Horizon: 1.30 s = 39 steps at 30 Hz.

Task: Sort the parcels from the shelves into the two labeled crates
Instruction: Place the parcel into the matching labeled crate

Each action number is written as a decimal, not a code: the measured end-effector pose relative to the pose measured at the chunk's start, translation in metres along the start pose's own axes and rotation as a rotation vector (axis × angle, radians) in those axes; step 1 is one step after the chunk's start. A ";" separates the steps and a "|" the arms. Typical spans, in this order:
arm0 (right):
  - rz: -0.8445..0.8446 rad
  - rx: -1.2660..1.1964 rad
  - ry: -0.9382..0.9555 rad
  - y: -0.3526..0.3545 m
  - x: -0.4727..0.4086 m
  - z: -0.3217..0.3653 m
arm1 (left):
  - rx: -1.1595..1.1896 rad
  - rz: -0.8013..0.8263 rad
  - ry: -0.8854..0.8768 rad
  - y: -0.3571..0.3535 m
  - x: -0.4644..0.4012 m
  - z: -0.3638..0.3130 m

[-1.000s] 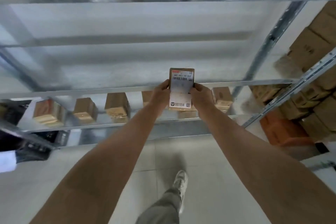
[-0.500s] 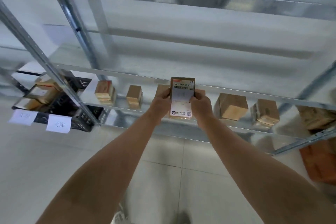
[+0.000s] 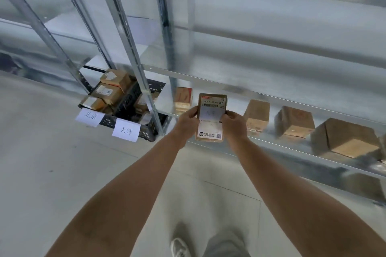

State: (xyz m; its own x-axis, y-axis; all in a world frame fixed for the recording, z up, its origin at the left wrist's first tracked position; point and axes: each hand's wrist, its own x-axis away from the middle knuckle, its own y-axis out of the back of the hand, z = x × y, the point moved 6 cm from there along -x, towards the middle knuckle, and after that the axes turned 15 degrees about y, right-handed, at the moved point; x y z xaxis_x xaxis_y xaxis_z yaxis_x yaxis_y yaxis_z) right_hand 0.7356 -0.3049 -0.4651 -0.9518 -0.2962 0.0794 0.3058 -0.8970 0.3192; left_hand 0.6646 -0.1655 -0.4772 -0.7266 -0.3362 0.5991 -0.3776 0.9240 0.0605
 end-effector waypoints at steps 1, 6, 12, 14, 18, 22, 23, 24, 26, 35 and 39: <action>0.012 -0.004 -0.004 -0.022 -0.001 0.004 | 0.011 -0.009 0.008 0.021 -0.001 0.001; 0.082 -0.013 -0.008 -0.126 -0.018 0.024 | 0.033 -0.052 0.056 0.122 -0.021 0.005; 0.167 -0.047 -0.026 -0.255 -0.073 0.042 | 0.024 -0.095 0.110 0.240 -0.081 -0.005; 0.182 -0.047 -0.032 -0.295 -0.096 0.049 | 0.031 -0.118 0.127 0.277 -0.104 -0.018; 0.181 -0.022 -0.059 -0.362 -0.133 0.068 | 0.023 -0.115 0.180 0.339 -0.143 -0.040; 0.193 0.020 -0.093 -0.422 -0.159 0.083 | -0.014 -0.116 0.225 0.398 -0.181 -0.046; 0.191 0.019 -0.105 -0.437 -0.163 0.085 | -0.016 -0.116 0.238 0.412 -0.188 -0.047; 0.187 0.015 -0.115 -0.451 -0.168 0.087 | -0.020 -0.113 0.248 0.427 -0.198 -0.046; 0.166 0.005 -0.139 -0.482 -0.177 0.091 | -0.042 -0.083 0.264 0.456 -0.218 -0.046; -0.018 -0.011 -0.292 -0.656 -0.212 0.088 | -0.098 0.106 0.316 0.613 -0.313 -0.034; -0.082 -0.069 -0.385 -0.726 -0.217 0.083 | -0.212 0.173 0.374 0.676 -0.348 -0.026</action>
State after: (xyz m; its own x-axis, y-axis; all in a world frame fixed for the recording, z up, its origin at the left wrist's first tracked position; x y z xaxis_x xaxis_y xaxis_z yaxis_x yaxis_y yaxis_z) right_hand 0.7184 0.4376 -0.6359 -0.9083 -0.0901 0.4085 0.2171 -0.9363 0.2761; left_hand 0.6770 0.5811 -0.6237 -0.4972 -0.1210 0.8592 -0.1151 0.9907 0.0729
